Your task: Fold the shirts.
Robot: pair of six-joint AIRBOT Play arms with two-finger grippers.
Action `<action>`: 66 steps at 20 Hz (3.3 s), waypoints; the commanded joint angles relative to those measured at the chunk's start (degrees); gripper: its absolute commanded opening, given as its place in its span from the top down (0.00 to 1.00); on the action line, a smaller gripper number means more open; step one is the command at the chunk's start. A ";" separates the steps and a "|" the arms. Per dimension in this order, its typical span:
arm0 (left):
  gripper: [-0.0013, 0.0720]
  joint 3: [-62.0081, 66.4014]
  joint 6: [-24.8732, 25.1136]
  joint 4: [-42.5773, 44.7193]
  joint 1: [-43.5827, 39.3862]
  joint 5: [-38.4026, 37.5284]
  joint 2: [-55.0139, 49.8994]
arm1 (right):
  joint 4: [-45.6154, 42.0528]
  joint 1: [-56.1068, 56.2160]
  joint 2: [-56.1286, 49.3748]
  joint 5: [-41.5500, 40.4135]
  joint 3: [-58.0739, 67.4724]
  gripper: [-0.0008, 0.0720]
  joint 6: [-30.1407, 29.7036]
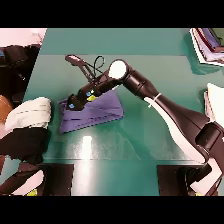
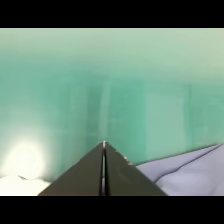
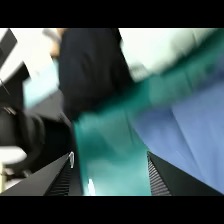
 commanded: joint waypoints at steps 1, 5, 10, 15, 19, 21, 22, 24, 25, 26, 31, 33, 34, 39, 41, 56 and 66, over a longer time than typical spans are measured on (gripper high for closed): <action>0.95 0.00 0.42 0.55 1.18 -3.10 0.72 | -6.10 -5.11 1.84 5.27 -4.46 0.27 2.36; 0.95 0.00 0.39 0.20 1.18 -4.85 0.72 | -7.04 -18.12 10.25 3.74 -21.90 0.27 3.28; 0.95 0.00 0.42 -2.91 1.16 -4.48 0.70 | -2.69 -31.30 10.29 0.09 -35.52 0.12 6.23; 0.95 -0.48 0.42 -3.98 1.16 -3.96 0.59 | 9.92 -28.79 2.21 -2.21 -35.95 0.13 2.97; 0.95 -0.48 0.42 -4.04 1.16 -4.02 0.55 | 11.45 -22.34 -4.31 -2.71 -28.39 0.17 2.95; 0.95 -0.48 0.42 -4.74 1.16 -4.04 0.55 | 11.45 -19.26 -6.78 -3.37 -23.26 0.25 2.97; 0.95 -0.48 0.42 -5.35 1.16 -4.15 0.55 | 11.30 -18.21 -7.69 -3.34 -21.00 0.46 2.95; 0.95 -0.48 0.63 -5.49 0.22 -4.50 0.55 | 9.88 -16.90 -8.83 -3.30 -17.03 0.80 2.93; 0.95 -0.48 1.55 -5.44 -0.76 -4.50 0.55 | 8.41 -16.59 -8.90 -3.17 -15.32 0.89 2.93; 0.95 -0.48 1.88 -5.22 -2.38 -4.22 0.55 | 6.95 -16.61 -8.74 -2.73 -13.79 0.97 2.97; 0.95 -0.46 1.88 -5.18 -11.80 -3.15 0.55 | -5.20 -24.30 -1.18 0.24 -9.88 0.97 7.82; 0.95 -0.46 1.88 -5.18 -14.86 -3.06 0.55 | -10.45 -31.10 4.35 1.88 -9.88 0.97 8.57; 0.95 -0.46 1.84 -5.25 -15.87 -3.02 0.55 | -12.70 -34.95 6.97 2.73 -9.88 0.97 8.83; 0.95 -0.46 1.40 -6.88 -17.29 -2.32 0.55 | -18.56 -59.63 16.52 6.21 -9.88 0.97 10.64; 0.95 -0.48 1.40 -7.67 -17.29 -1.75 0.55 | -18.80 -69.46 17.75 6.23 -9.88 0.97 10.69; 0.95 -0.48 1.27 -11.26 -17.29 0.68 0.55 | -16.17 -89.46 18.34 -0.79 0.13 0.97 11.91; 0.95 -0.48 1.92 -11.21 -17.29 -0.35 0.55 | -20.50 -98.97 32.83 12.33 -19.28 0.97 15.76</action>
